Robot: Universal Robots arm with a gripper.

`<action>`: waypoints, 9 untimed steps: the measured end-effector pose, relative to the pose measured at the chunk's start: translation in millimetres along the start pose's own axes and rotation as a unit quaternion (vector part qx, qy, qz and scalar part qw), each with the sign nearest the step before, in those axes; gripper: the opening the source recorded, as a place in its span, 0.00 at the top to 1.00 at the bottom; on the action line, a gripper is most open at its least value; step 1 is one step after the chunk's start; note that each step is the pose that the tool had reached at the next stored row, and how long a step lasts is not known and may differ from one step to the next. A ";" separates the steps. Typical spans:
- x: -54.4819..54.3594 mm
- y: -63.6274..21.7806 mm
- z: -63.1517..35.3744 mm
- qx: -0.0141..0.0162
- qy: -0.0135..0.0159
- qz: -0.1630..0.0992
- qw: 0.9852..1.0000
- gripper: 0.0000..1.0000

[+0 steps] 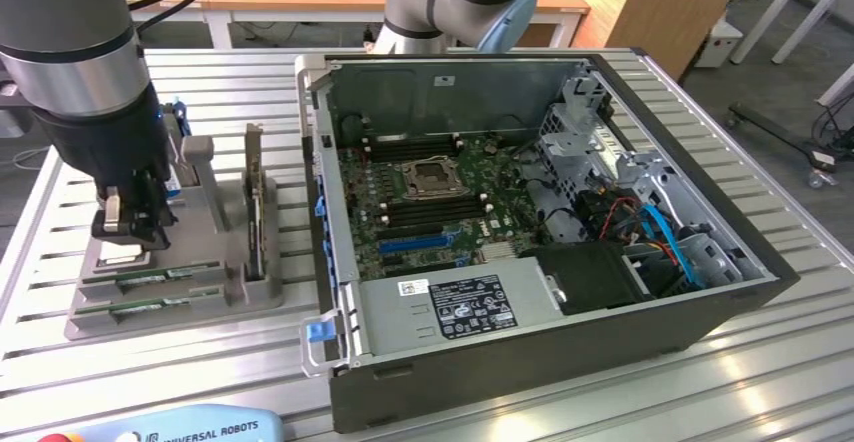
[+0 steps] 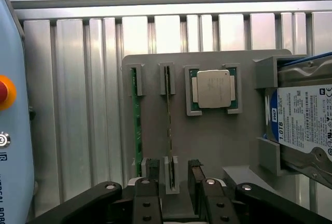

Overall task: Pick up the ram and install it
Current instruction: 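Pick up the ram and move it above insertion slot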

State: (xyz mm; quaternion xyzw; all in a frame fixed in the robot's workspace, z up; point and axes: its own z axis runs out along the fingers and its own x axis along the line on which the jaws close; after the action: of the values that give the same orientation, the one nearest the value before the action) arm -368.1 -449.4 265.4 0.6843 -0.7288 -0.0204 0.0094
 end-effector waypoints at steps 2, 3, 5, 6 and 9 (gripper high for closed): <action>2.8 -0.2 -0.1 0.000 0.000 0.000 1.000 0.64; 4.3 -0.3 -0.1 0.000 0.000 0.000 1.000 0.64; 7.2 -0.4 -0.1 0.000 0.000 0.000 1.000 0.64; 8.6 -0.6 -0.2 0.000 0.000 0.000 1.000 0.64; 12.3 -0.8 -0.2 0.000 0.000 0.000 1.000 0.64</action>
State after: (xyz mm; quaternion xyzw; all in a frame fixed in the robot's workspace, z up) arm -368.1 -461.7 265.4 0.6843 -0.7288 -0.0204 0.0094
